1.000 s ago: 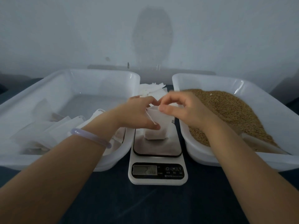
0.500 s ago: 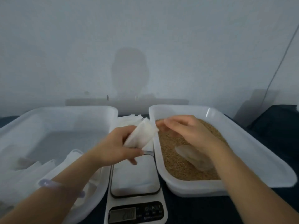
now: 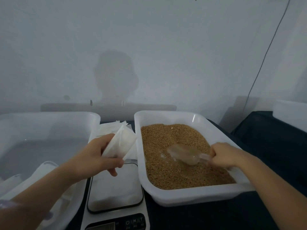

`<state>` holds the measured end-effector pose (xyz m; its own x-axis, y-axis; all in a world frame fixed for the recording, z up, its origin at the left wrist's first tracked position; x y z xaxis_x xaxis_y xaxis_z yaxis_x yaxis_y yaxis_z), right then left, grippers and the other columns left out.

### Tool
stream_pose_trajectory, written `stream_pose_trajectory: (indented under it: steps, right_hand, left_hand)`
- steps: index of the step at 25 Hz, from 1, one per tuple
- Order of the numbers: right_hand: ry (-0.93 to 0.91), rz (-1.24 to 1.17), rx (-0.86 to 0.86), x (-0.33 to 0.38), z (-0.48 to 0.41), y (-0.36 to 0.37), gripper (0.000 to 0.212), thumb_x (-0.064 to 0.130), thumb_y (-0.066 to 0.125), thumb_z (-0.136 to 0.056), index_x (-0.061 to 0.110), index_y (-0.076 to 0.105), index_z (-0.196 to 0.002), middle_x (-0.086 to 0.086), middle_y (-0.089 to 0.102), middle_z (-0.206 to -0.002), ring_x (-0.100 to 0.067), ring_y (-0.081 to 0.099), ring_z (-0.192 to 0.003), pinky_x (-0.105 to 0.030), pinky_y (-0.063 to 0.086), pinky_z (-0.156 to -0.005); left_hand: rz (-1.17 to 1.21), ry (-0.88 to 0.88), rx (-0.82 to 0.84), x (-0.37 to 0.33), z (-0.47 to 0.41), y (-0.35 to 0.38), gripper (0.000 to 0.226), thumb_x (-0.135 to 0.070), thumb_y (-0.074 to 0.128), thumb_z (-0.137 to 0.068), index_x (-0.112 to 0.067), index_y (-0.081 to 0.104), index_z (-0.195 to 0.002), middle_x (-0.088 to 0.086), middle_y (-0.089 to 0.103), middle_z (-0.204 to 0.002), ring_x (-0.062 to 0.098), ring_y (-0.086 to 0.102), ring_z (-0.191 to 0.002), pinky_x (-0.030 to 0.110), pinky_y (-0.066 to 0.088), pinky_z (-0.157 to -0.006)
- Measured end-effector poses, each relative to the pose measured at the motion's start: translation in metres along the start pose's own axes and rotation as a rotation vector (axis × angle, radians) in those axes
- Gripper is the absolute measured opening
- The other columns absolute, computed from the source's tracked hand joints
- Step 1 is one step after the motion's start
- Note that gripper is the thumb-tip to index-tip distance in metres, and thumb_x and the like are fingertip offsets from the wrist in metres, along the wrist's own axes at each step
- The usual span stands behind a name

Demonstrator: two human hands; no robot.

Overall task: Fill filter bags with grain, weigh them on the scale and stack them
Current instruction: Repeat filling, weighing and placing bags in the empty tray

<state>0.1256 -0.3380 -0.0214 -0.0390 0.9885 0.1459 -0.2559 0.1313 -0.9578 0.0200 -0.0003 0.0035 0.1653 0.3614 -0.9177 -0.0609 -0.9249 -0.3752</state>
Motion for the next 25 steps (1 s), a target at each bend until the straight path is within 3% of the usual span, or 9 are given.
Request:
stream_pose_trajectory:
  steps: [4, 7, 10, 14, 18, 25]
  right_hand:
    - [0.066, 0.025, -0.153, 0.0, -0.013, -0.011, 0.027, 0.032, 0.065, -0.087, 0.013, 0.047, -0.094, -0.001, 0.057, -0.08, -0.013, 0.058, -0.064, -0.021, 0.041, -0.045]
    - [0.103, 0.241, -0.353, 0.002, -0.025, -0.019, 0.037, 0.03, 0.066, -0.085, 0.013, 0.041, -0.108, 0.0, 0.046, -0.083, -0.017, 0.051, -0.074, -0.026, 0.039, -0.055]
    - [0.116, 0.335, -0.401, 0.002, -0.034, -0.017, 0.03, 0.018, 0.06, -0.087, 0.014, 0.046, -0.113, -0.002, 0.052, -0.091, -0.018, 0.052, -0.08, -0.028, 0.04, -0.06]
    - [-0.034, 0.193, -0.275, 0.013, -0.044, 0.003, 0.032, 0.02, 0.071, -0.08, 0.02, 0.055, -0.108, 0.0, 0.062, -0.105, -0.015, 0.058, -0.089, -0.024, 0.045, -0.074]
    - [-0.162, -0.027, -0.06, 0.019, -0.035, 0.014, 0.031, 0.03, 0.075, -0.076, 0.033, 0.05, -0.094, 0.013, 0.056, -0.094, -0.005, 0.054, -0.081, -0.018, 0.039, -0.064]
    - [-0.375, 0.0, 0.115, 0.034, -0.003, 0.021, 0.027, 0.035, 0.071, -0.081, 0.04, 0.053, -0.101, 0.017, 0.056, -0.097, 0.0, 0.054, -0.088, -0.019, 0.039, -0.072]
  left_hand:
    - [-0.029, -0.013, 0.021, 0.0, 0.001, 0.001, 0.034, 0.01, 0.068, -0.076, -0.011, 0.06, -0.102, 0.006, 0.066, -0.068, 0.02, 0.065, -0.059, 0.024, 0.053, -0.052]
    - [-0.03, -0.015, 0.01, 0.0, 0.001, -0.001, 0.034, 0.01, 0.069, -0.076, -0.01, 0.06, -0.101, 0.004, 0.066, -0.067, 0.02, 0.065, -0.059, 0.026, 0.054, -0.053]
    - [-0.026, -0.015, 0.013, 0.001, 0.0, 0.0, 0.033, 0.01, 0.068, -0.076, -0.01, 0.061, -0.1, 0.003, 0.065, -0.066, 0.019, 0.064, -0.059, 0.025, 0.053, -0.052]
    - [-0.035, -0.014, 0.034, 0.002, -0.001, 0.0, 0.031, 0.008, 0.068, -0.077, -0.01, 0.06, -0.101, 0.004, 0.065, -0.067, 0.019, 0.065, -0.061, 0.026, 0.054, -0.054]
    - [-0.037, -0.011, 0.033, 0.002, -0.001, 0.0, 0.031, 0.007, 0.068, -0.077, -0.009, 0.06, -0.102, 0.004, 0.065, -0.067, 0.019, 0.065, -0.06, 0.026, 0.054, -0.054]
    - [-0.037, -0.018, 0.033, 0.003, -0.002, 0.002, 0.031, 0.007, 0.068, -0.078, -0.01, 0.06, -0.101, 0.004, 0.064, -0.069, 0.017, 0.065, -0.061, 0.027, 0.054, -0.054]
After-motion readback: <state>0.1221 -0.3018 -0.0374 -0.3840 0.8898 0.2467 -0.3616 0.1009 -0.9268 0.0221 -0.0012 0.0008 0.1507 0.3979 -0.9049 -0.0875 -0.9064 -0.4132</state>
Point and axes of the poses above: each hand's wrist, its own z-axis away from the middle knuckle, its own y-axis out of the palm, x = y × z, the point moved 5 cm from there along -z, towards the middle knuckle
